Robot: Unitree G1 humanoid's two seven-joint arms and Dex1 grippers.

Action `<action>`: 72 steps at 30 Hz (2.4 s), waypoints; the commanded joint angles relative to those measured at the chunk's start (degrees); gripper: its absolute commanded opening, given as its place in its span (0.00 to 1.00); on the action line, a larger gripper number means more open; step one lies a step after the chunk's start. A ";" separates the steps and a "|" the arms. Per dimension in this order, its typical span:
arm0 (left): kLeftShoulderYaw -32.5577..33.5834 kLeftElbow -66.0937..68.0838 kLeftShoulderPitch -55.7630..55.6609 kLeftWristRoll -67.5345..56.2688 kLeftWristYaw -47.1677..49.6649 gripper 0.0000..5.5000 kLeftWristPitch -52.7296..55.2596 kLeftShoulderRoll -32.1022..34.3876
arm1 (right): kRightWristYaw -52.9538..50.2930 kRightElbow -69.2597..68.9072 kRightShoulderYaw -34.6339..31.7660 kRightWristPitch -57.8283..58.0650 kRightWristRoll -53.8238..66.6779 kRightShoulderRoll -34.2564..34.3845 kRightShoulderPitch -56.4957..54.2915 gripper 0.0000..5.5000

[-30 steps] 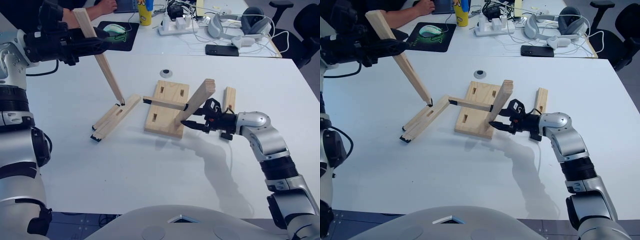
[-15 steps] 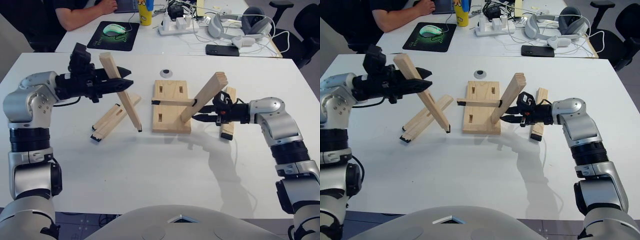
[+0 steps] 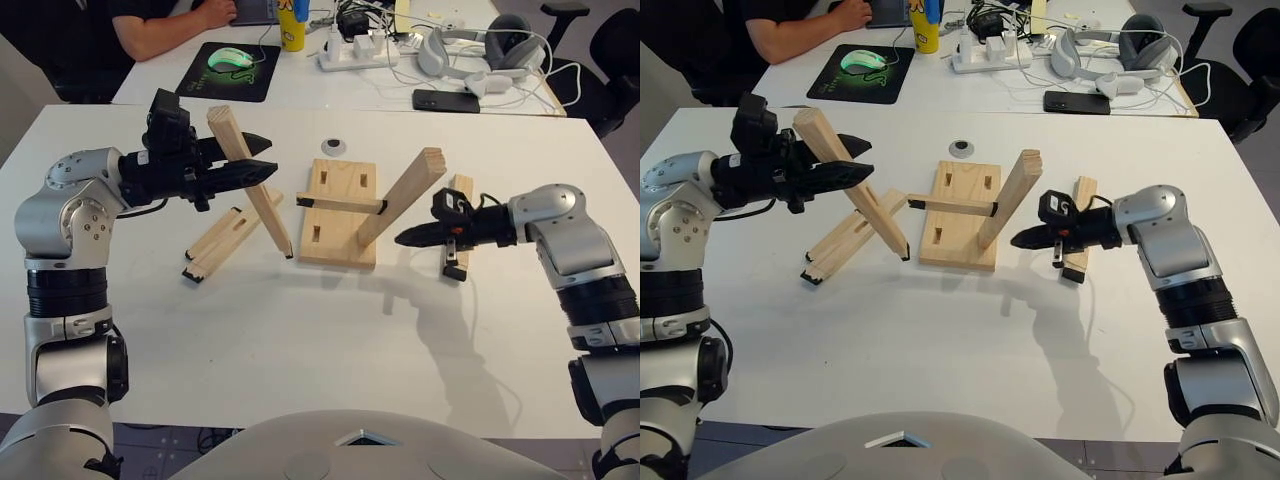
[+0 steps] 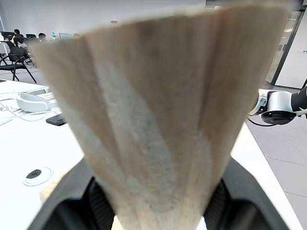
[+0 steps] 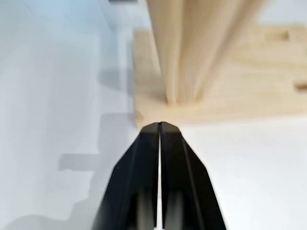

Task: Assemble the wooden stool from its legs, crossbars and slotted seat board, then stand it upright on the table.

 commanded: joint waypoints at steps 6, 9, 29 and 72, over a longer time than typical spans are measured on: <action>0.33 2.34 -0.19 0.33 0.25 0.37 -1.53 1.41 | -15.50 19.16 -7.51 -13.46 1.21 12.51 -7.69 0.00; 0.11 3.56 -0.29 0.46 0.23 0.37 -2.22 1.30 | -13.89 22.77 -8.52 -16.31 2.87 15.73 -9.48 0.00; -1.17 6.83 -0.96 1.38 -1.16 0.37 -4.18 2.09 | 4.04 40.78 -5.49 -24.81 -0.34 18.47 -15.98 0.00; -12.36 -4.59 9.33 6.51 9.37 0.37 -11.30 -8.46 | -12.18 15.53 -0.01 -15.63 -9.44 13.26 4.90 0.00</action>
